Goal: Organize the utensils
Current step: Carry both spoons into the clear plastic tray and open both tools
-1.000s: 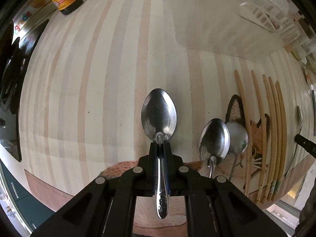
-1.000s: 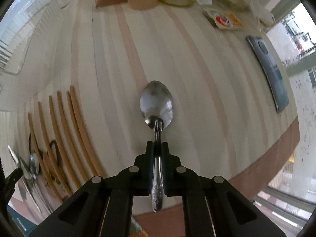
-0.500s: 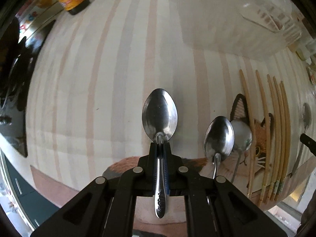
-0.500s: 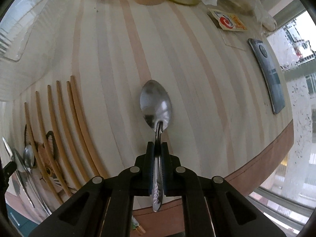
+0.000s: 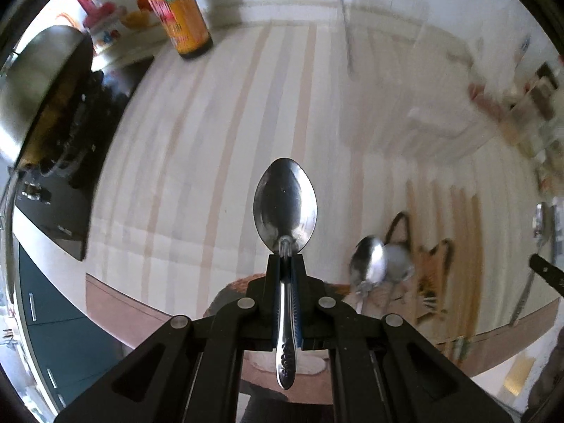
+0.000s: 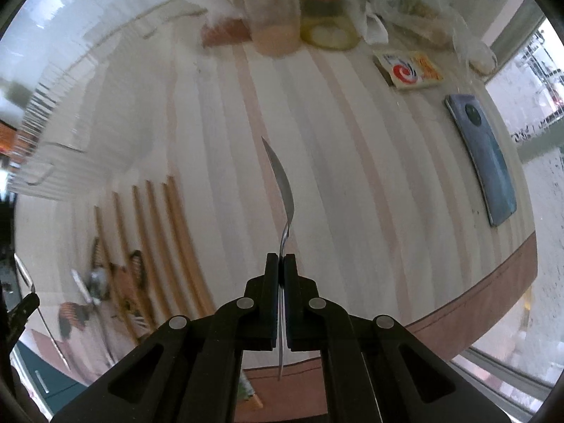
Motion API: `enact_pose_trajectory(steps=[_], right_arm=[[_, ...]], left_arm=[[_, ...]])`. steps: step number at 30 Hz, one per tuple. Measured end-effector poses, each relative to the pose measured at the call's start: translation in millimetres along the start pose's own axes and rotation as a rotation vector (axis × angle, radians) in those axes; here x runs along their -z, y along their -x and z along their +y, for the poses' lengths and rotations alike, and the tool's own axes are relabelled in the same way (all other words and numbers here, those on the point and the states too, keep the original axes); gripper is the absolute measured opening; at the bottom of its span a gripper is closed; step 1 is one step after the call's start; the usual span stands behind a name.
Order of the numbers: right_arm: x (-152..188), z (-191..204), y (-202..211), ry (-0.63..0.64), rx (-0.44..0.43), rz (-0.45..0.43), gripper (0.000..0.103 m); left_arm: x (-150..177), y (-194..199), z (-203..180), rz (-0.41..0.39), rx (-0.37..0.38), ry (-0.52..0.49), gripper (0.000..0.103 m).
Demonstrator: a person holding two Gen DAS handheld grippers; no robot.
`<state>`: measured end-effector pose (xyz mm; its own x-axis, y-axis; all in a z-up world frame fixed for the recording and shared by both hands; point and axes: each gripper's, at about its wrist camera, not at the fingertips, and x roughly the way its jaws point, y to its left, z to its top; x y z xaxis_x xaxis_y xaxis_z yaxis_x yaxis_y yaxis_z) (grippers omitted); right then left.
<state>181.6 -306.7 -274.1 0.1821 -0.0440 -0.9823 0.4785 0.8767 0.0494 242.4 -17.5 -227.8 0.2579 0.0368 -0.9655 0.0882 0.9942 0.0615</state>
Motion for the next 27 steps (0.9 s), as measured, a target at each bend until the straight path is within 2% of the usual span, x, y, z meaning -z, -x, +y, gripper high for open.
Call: enact_pose_trajectory(steps=[7, 10, 13, 17, 20, 24, 27], right_arm=[[-25, 20, 62, 0.029, -0.115, -0.105, 0.002], [-48, 43, 92, 0.054, -0.177, -0.151, 0.002], [-77, 72, 109, 0.089, -0.237, -0.174, 0.002], [-122, 111, 109, 0.15, -0.252, -0.186, 0.002], [-155, 136, 89, 0.155, -0.273, -0.144, 0.002], [-192, 161, 54, 0.16, -0.284, -0.077, 0.002], [-205, 173, 31, 0.165, -0.276, -0.033, 0.002]], left_arm=[[-44, 80, -7, -0.169, 0.067, -0.01, 0.004], [-76, 100, -16, -0.211, 0.121, -0.024, 0.004], [-114, 101, -26, -0.217, 0.172, -0.024, 0.004], [-166, 74, -43, -0.146, 0.229, -0.017, 0.004], [-199, 43, -48, -0.064, 0.266, -0.001, 0.004], [-226, 9, -46, 0.024, 0.295, 0.027, 0.004], [-238, -11, -44, 0.063, 0.302, 0.028, 0.004]])
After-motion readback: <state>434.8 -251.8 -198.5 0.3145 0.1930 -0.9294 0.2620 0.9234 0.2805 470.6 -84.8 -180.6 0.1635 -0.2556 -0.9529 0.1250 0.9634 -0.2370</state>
